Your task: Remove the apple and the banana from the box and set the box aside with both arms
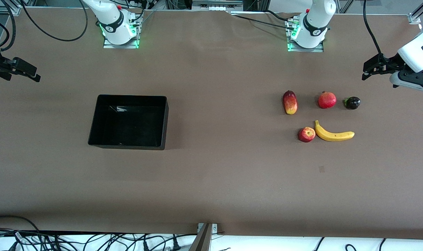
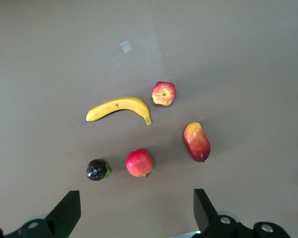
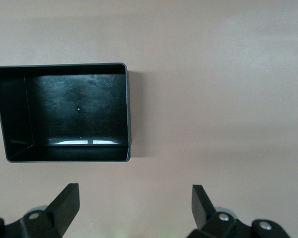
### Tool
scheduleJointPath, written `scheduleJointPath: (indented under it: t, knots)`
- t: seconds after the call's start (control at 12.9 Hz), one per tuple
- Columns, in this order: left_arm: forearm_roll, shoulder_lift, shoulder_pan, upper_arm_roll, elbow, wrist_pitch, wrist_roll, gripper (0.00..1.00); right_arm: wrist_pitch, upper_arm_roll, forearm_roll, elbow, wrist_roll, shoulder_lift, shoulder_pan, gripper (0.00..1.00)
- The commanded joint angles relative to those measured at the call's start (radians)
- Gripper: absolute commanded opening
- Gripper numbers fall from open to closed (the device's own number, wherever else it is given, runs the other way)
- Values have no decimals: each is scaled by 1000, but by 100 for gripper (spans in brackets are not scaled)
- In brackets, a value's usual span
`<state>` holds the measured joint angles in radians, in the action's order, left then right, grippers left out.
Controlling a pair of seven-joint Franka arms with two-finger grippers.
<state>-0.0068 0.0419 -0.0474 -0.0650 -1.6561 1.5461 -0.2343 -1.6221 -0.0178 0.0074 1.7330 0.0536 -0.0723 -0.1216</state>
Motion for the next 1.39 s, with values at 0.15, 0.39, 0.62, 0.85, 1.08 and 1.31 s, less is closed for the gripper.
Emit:
scheduleJointPath:
  t: [0.15,0.39,0.62,0.85,1.08,1.31]
  knots:
    - [-24,-7,0,2,24,-29,12,100,10,-16,3,-82,5,60,-20,100]
    - [-24,-8,0,2,24,-31,12,100,31,-16,49,-142,3,112,-21,100]
    - [-24,-7,0,2,24,-35,12,100,31,-17,65,-136,-8,108,-20,100]
    - [-24,-7,0,2,24,-37,12,100,-49,-16,55,0,-14,14,-21,100]
    - [-24,-8,-2,2,24,-37,12,100,-78,-24,46,28,-12,-11,-18,100]
    - [-24,-8,-2,2,24,-37,12,100,-64,-22,45,-13,0,22,-18,100]
